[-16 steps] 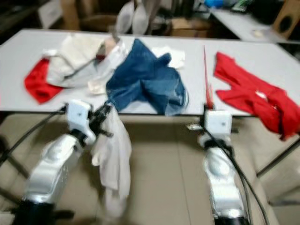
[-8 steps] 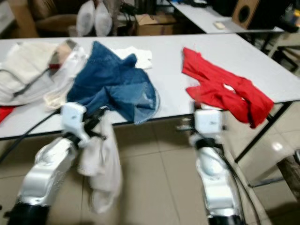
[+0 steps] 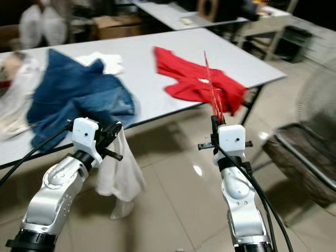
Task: Hang hanger
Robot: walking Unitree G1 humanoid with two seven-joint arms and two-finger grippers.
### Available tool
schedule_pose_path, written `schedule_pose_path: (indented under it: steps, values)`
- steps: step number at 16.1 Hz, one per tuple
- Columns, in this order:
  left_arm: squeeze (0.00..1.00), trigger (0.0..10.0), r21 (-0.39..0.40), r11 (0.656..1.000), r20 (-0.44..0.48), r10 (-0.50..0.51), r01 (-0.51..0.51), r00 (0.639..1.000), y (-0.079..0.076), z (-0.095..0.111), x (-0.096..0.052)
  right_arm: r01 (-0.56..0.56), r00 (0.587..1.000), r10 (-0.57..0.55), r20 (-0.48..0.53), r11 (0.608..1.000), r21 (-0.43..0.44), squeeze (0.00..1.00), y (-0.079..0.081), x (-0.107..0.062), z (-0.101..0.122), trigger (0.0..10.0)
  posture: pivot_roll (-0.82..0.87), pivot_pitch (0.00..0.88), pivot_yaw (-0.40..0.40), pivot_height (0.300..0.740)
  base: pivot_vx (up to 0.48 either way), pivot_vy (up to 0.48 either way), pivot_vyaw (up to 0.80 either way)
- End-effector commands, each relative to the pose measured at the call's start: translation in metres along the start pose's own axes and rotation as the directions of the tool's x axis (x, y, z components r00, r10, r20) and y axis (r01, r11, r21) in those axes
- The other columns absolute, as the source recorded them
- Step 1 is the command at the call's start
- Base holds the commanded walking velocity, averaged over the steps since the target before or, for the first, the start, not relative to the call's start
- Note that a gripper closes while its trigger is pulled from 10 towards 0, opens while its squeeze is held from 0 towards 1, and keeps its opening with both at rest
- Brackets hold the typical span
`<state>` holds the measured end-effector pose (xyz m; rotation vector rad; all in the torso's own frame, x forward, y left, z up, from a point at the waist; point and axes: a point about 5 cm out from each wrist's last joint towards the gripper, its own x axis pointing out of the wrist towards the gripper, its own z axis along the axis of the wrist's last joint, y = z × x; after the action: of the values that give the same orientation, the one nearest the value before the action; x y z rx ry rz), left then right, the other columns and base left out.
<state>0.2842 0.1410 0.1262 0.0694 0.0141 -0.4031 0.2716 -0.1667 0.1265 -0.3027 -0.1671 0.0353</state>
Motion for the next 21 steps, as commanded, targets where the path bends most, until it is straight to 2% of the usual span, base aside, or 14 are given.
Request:
schedule_pose_path:
  steps: [1,10,13,17,20,21]
  values:
    - [0.00,10.0,0.019,1.000,0.036,-0.010,0.009,0.999,-0.002,0.009,0.001,0.001,0.999,-0.001,0.039,1.000,0.004,0.00,-0.003,0.002,0.007,10.0,0.01,0.015,-0.013,0.740,0.000,-0.431,0.00]
    - [0.00,10.0,0.035,0.999,0.023,-0.017,0.016,1.000,0.000,0.008,0.001,-0.011,0.999,0.011,0.048,1.000,0.010,0.00,0.001,0.000,0.008,10.0,0.02,0.020,-0.013,0.740,0.000,-0.418,0.00]
    - [0.00,10.0,0.015,1.000,0.014,-0.012,0.012,1.000,0.001,0.006,0.001,0.020,0.999,-0.019,0.045,1.000,-0.009,0.00,-0.002,0.000,0.008,10.0,0.02,0.020,-0.012,0.740,0.000,0.000,0.00]
    - [0.00,10.0,0.018,1.000,0.015,-0.021,0.021,1.000,0.000,0.005,-0.001,0.140,0.990,-0.139,0.019,0.987,-0.083,0.00,-0.018,-0.002,0.001,10.0,0.03,0.033,-0.014,0.740,0.000,0.000,0.00]
    - [0.00,10.0,0.019,1.000,0.015,-0.025,0.025,1.000,0.000,0.006,-0.003,0.236,0.972,-0.236,0.017,0.962,-0.135,0.00,-0.033,-0.005,-0.002,10.0,0.03,0.040,-0.011,0.740,0.000,0.000,0.00]
    - [0.00,10.0,0.020,0.999,0.017,-0.027,0.026,0.999,0.001,0.007,-0.003,0.313,0.949,-0.315,0.010,0.936,-0.161,0.00,-0.043,-0.008,-0.005,10.0,0.04,0.042,-0.009,0.740,0.000,0.000,0.00]
